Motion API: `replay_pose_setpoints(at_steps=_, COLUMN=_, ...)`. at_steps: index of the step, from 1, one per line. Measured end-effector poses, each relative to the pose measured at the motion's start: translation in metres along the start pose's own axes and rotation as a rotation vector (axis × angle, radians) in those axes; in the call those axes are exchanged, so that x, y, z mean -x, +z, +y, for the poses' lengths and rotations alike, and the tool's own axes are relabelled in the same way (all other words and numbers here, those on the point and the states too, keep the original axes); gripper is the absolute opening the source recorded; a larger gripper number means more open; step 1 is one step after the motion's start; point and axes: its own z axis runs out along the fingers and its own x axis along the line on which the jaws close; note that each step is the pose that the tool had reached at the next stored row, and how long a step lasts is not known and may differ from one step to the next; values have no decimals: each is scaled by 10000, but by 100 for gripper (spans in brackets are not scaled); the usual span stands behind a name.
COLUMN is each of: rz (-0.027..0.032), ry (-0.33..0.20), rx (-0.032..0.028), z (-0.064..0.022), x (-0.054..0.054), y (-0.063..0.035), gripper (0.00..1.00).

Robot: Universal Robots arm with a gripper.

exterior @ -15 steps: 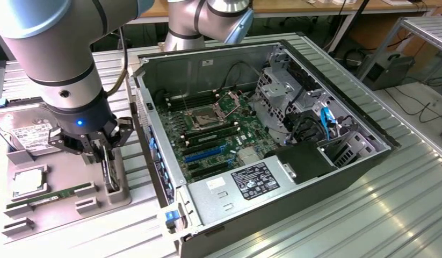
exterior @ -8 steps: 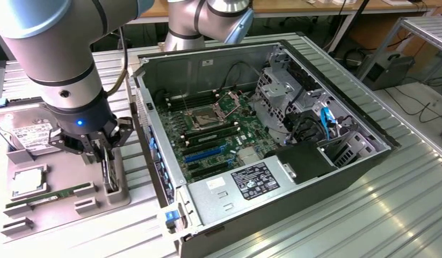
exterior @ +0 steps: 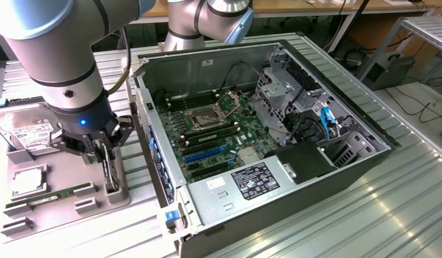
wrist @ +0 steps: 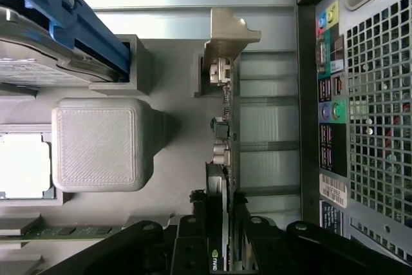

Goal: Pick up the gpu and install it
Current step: 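Pick up the gpu and move the gpu toward the slot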

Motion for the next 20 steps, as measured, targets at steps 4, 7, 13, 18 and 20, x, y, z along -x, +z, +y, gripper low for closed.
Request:
replay_pose_setpoints(at_steps=4, rz=1, ry=-12, rx=1, z=0, x=1, y=0, gripper=26)
replay_pose_setpoints(at_steps=7, rz=-1, ry=-15, rx=2, z=1, x=1, y=-2, gripper=26)
replay_pose_setpoints(at_steps=13, rz=2, ry=-57, rx=3, z=3, x=3, y=-76, gripper=26)
replay_pose_setpoints(at_steps=18, rz=3, ry=-81, rx=3, z=9, x=9, y=-227, gripper=26)
replay_pose_setpoints(at_steps=20, rz=3, ry=-84, rx=4, z=12, x=12, y=-301, gripper=26)
